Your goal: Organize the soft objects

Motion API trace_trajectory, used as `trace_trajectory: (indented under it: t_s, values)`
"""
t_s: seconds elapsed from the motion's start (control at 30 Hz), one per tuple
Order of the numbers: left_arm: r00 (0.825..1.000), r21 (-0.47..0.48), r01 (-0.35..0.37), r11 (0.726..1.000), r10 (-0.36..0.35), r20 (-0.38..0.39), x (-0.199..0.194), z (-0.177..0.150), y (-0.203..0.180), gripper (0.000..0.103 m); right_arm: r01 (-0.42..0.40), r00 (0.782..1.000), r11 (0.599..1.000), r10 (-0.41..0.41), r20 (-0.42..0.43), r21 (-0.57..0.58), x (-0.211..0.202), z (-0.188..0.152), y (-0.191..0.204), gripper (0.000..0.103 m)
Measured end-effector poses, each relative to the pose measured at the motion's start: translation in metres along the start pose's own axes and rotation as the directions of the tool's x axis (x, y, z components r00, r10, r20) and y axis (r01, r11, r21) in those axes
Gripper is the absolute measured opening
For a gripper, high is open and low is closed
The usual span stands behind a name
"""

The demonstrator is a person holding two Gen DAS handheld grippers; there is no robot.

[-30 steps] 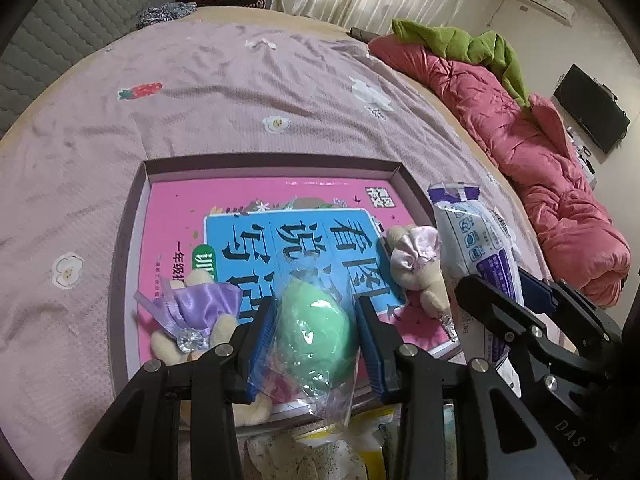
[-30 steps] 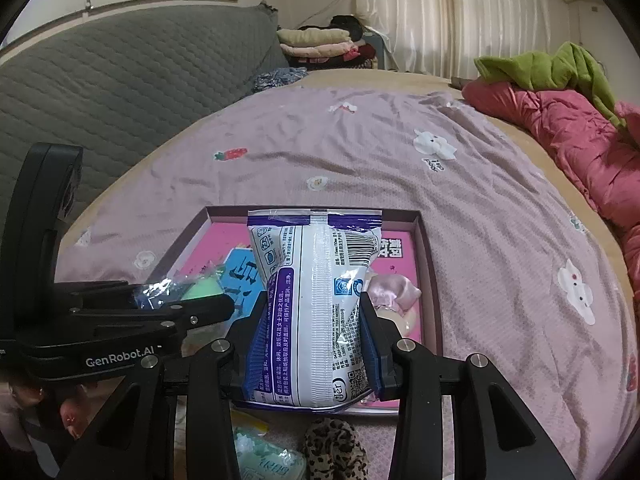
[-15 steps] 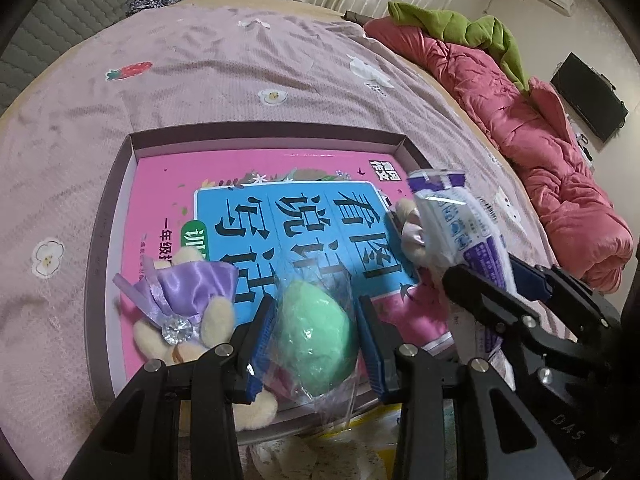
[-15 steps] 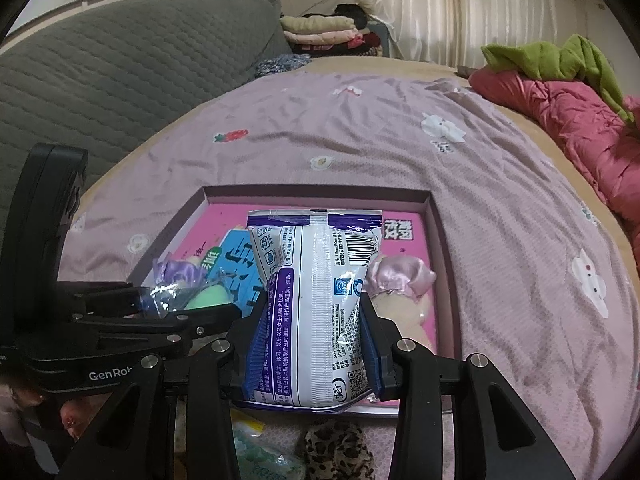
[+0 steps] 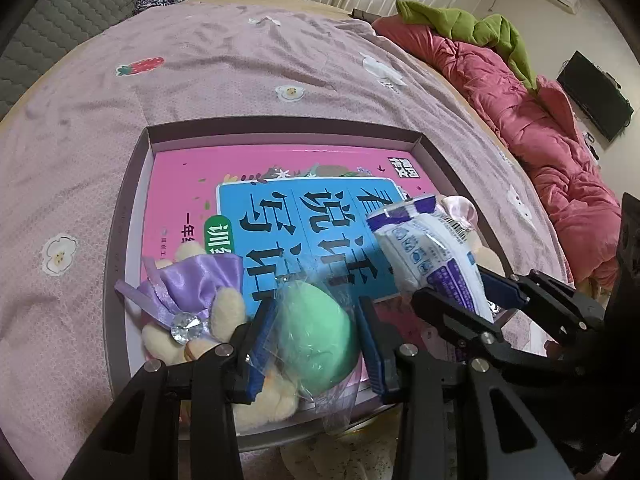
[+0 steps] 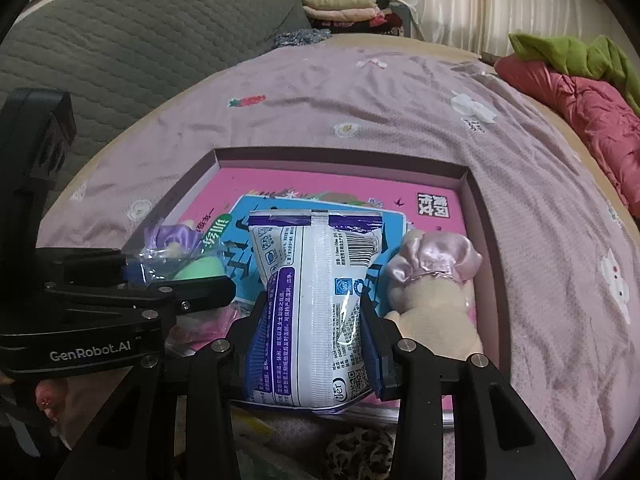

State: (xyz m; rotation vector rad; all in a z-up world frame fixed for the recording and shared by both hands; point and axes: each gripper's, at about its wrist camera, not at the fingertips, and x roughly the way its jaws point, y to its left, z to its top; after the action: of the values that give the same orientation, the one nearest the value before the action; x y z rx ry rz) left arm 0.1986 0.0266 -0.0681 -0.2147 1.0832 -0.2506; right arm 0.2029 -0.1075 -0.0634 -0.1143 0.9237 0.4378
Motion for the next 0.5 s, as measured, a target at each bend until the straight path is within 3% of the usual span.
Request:
trace_trajectory:
  t_s: [0.17,0.5]
  values:
    - [1.0,-0.001,-0.005,1.0,0.005,-0.003,0.001,0.0017,-0.0011,0.04,0.038,0.999,0.999,-0.039,-0.012,-0.02,0.0048,-0.002,0.0007,0.042]
    - [1.0,-0.003,-0.006,1.0,0.006,-0.006,0.0018,0.0012,-0.0008,0.04,0.039,0.999,0.999,-0.039,-0.026,-0.006,0.0077,-0.0048,-0.0029,0.045]
